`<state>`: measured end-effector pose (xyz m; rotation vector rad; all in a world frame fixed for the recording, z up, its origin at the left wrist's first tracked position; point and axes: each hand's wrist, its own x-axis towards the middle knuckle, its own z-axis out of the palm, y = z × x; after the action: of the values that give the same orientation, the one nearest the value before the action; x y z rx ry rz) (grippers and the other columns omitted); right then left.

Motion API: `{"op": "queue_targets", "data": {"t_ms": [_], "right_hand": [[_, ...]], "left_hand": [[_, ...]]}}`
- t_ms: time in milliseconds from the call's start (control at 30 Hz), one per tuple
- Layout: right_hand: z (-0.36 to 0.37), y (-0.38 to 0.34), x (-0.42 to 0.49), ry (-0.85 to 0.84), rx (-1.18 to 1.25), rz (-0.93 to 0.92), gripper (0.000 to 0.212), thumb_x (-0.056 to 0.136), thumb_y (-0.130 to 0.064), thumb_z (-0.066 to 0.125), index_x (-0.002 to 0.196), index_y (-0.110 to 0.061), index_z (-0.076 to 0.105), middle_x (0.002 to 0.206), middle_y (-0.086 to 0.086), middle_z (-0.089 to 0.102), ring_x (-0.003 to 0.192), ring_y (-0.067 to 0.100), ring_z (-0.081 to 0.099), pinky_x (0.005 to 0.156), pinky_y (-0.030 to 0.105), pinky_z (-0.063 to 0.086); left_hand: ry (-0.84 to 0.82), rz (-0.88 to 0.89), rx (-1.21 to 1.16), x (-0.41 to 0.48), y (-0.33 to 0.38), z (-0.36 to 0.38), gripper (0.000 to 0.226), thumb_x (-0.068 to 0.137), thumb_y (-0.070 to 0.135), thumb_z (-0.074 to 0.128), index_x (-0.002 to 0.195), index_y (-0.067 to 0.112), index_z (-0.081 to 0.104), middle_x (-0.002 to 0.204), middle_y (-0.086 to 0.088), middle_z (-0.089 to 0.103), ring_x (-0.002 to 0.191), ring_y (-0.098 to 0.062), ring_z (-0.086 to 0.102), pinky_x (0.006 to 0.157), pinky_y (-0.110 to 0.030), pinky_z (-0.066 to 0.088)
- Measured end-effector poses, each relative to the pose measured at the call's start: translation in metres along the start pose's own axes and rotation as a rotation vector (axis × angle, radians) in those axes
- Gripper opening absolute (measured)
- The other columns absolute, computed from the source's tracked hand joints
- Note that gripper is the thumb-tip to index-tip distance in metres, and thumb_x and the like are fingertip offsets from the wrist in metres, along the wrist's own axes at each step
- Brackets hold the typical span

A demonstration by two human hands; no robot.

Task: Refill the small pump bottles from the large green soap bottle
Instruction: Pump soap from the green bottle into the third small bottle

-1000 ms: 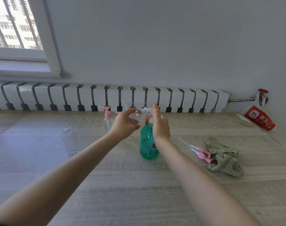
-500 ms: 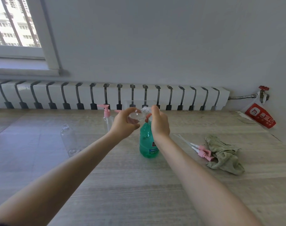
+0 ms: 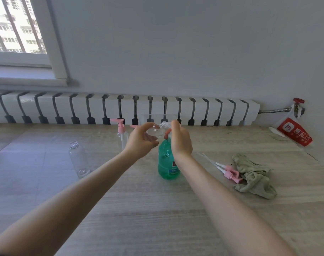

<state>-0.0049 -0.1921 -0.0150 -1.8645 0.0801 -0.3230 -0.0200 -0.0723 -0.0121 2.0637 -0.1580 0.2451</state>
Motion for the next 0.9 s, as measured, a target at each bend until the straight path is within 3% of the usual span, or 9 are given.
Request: {"op": "queue_targets", "data": {"t_ms": [233, 333, 500, 600, 733, 833, 900], "right_hand": [[-0.001, 0.003, -0.002, -0.034, 0.077, 0.029, 0.05, 0.094, -0.06, 0.03, 0.067, -0.024, 0.051, 0.068, -0.007, 0.053, 0.068, 0.011, 0.051, 0.071, 0.032, 0.039], [-0.004, 0.002, 0.001, -0.088, 0.112, 0.051, 0.053, 0.089, -0.066, 0.035, 0.097, -0.019, 0.058, 0.084, -0.005, 0.056, 0.078, 0.006, 0.051, 0.076, 0.032, 0.04], [-0.021, 0.001, 0.007, -0.2, 0.122, 0.115, 0.066, 0.086, -0.068, 0.041, 0.117, -0.013, 0.06, 0.111, 0.001, 0.06, 0.096, 0.016, 0.055, 0.085, 0.033, 0.035], [-0.018, 0.003, 0.004, -0.211, 0.208, 0.146, 0.073, 0.082, -0.072, 0.041, 0.103, -0.007, 0.066, 0.096, 0.016, 0.066, 0.086, 0.02, 0.06, 0.078, 0.032, 0.039], [-0.008, 0.004, 0.001, -0.135, 0.201, 0.147, 0.078, 0.068, -0.078, 0.034, 0.085, -0.008, 0.064, 0.076, 0.01, 0.054, 0.069, 0.018, 0.048, 0.065, 0.03, 0.037], [-0.004, 0.008, 0.003, -0.096, 0.216, 0.14, 0.09, 0.068, -0.077, 0.033, 0.088, 0.004, 0.066, 0.074, 0.01, 0.055, 0.067, 0.017, 0.049, 0.07, 0.033, 0.04], [0.001, 0.011, 0.005, -0.075, 0.199, 0.118, 0.088, 0.066, -0.078, 0.031, 0.085, 0.002, 0.066, 0.073, 0.009, 0.057, 0.068, 0.018, 0.051, 0.076, 0.037, 0.043]], "left_hand": [[-0.001, -0.002, -0.017, -0.002, 0.002, -0.001, 0.051, 0.08, -0.002, 0.069, 0.126, 0.016, 0.054, 0.102, 0.001, 0.063, 0.09, -0.009, 0.062, 0.086, -0.025, 0.048], [0.003, -0.007, -0.027, -0.002, 0.002, -0.003, 0.052, 0.08, -0.001, 0.069, 0.126, 0.016, 0.054, 0.1, 0.002, 0.063, 0.092, -0.01, 0.063, 0.089, -0.03, 0.051], [0.007, -0.002, -0.021, -0.001, 0.003, -0.003, 0.054, 0.08, 0.0, 0.07, 0.129, 0.015, 0.053, 0.098, 0.001, 0.064, 0.088, -0.009, 0.062, 0.091, -0.031, 0.05], [0.005, 0.008, -0.022, -0.001, 0.004, 0.0, 0.054, 0.08, -0.001, 0.07, 0.129, 0.015, 0.053, 0.098, 0.004, 0.062, 0.085, -0.004, 0.061, 0.089, -0.027, 0.05], [0.018, 0.032, -0.018, -0.001, 0.003, 0.0, 0.054, 0.08, -0.001, 0.069, 0.129, 0.015, 0.053, 0.105, 0.003, 0.062, 0.085, -0.004, 0.061, 0.083, -0.021, 0.049], [0.037, 0.054, 0.027, 0.002, 0.0, -0.002, 0.055, 0.08, -0.001, 0.07, 0.129, 0.017, 0.053, 0.112, 0.001, 0.063, 0.085, -0.003, 0.062, 0.071, -0.008, 0.046], [0.045, 0.066, 0.054, 0.002, -0.002, -0.002, 0.057, 0.08, -0.001, 0.069, 0.131, 0.016, 0.051, 0.116, 0.006, 0.058, 0.083, -0.001, 0.06, 0.062, -0.004, 0.043]]}}
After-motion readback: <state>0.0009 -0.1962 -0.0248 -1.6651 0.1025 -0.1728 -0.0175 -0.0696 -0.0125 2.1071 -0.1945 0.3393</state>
